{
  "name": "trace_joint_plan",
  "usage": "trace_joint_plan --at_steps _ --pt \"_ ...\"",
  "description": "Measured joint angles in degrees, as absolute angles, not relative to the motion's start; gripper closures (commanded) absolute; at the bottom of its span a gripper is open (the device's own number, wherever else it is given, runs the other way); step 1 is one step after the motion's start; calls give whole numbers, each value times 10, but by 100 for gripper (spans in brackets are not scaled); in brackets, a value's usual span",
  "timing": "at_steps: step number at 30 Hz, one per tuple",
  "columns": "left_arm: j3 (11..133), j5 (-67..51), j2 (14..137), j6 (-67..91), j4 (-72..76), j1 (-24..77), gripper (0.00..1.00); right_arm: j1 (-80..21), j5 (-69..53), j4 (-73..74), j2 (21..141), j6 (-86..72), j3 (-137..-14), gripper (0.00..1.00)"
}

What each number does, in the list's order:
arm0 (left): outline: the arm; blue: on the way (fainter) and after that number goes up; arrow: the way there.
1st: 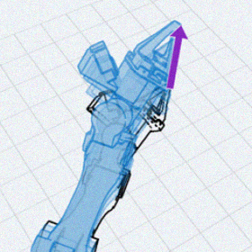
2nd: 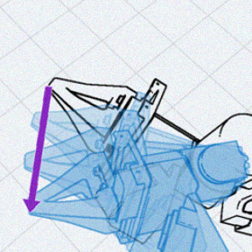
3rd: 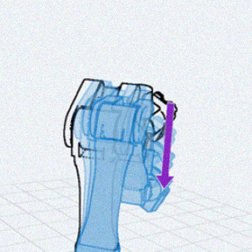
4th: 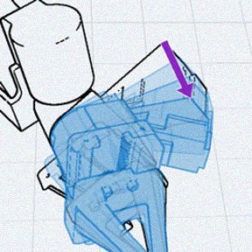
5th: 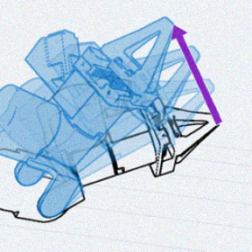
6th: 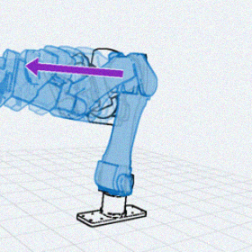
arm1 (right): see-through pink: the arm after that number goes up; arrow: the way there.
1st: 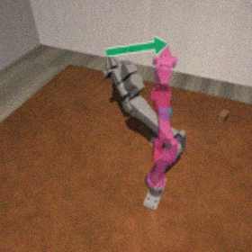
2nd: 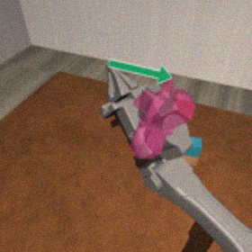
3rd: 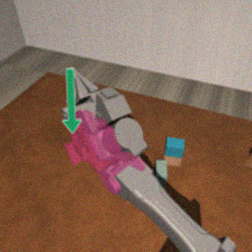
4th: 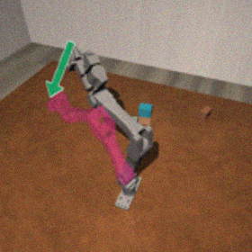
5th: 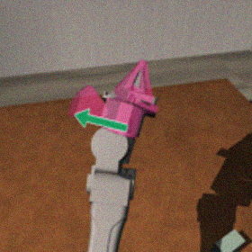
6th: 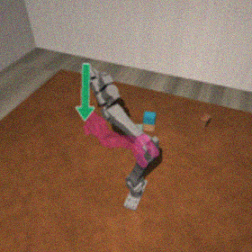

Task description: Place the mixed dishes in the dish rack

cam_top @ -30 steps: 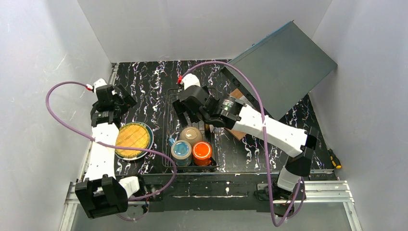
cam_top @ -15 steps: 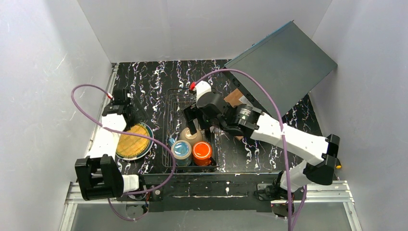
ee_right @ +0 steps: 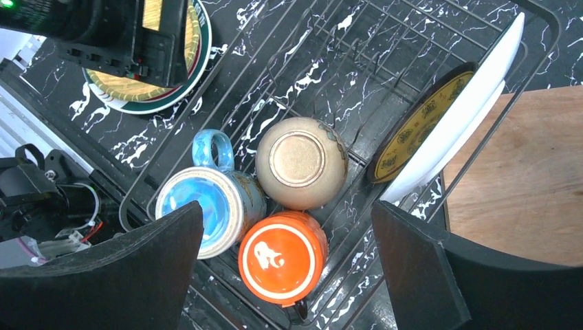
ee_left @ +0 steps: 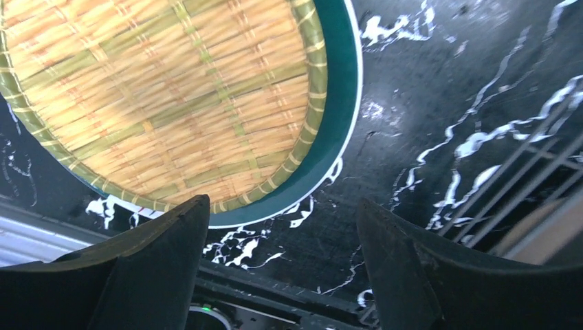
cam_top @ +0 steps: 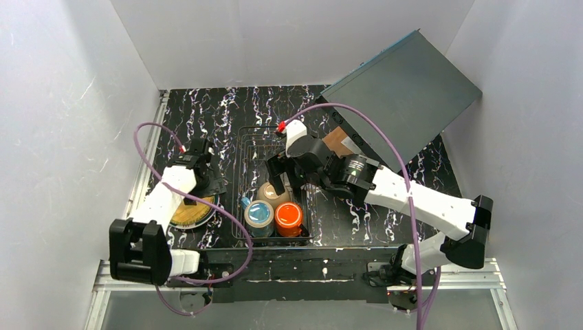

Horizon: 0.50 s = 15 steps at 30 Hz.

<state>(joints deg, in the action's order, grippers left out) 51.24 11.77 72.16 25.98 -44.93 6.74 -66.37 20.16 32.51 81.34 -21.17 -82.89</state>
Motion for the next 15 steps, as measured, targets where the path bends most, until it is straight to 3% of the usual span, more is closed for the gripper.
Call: trace_joint_plan --at_steps 7,15 --pt "513 181 754 271 -471 91 37 -663 202 315 787 -212 -805 0" --pt "527 175 785 258 -472 91 41 -660 201 310 781 -213 -797 0"
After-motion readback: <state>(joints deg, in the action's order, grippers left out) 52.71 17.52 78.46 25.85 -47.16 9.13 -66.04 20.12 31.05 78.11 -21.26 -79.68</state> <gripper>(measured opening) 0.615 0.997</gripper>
